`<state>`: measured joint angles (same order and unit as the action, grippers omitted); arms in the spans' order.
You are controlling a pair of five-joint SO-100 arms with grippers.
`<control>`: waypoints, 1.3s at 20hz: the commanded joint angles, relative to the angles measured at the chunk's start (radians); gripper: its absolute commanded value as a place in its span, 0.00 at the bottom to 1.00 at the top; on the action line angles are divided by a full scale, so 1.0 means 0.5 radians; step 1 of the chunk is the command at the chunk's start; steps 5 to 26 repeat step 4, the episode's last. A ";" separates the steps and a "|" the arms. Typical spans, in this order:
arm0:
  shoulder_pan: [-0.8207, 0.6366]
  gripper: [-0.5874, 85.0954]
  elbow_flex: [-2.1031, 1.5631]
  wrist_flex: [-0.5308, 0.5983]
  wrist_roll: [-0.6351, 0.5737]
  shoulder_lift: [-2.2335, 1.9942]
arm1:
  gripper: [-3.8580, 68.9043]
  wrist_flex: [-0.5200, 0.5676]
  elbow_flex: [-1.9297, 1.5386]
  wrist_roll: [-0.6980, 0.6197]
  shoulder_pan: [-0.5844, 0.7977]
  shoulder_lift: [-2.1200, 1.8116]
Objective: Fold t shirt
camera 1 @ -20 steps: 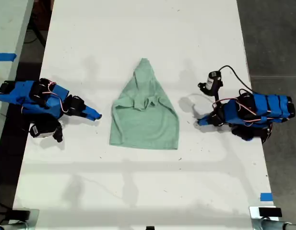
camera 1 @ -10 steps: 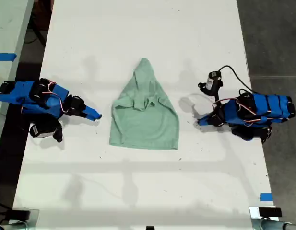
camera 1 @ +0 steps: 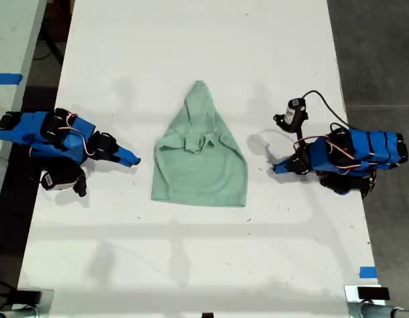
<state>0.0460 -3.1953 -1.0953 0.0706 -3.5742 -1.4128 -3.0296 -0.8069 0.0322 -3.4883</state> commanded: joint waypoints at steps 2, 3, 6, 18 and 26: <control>0.012 0.14 -0.015 -0.006 0.031 -0.018 | 0.08 0.052 -0.117 -0.025 0.000 -0.028; 0.012 0.14 -0.015 -0.006 0.031 -0.018 | 0.08 0.052 -0.117 -0.025 0.000 -0.028; 0.012 0.14 -0.015 -0.006 0.031 -0.018 | 0.08 0.052 -0.117 -0.025 0.000 -0.028; 0.012 0.14 -0.015 -0.006 0.031 -0.018 | 0.08 0.052 -0.117 -0.025 0.000 -0.028; 0.012 0.14 -0.015 -0.006 0.031 -0.018 | 0.08 0.052 -0.117 -0.025 0.000 -0.028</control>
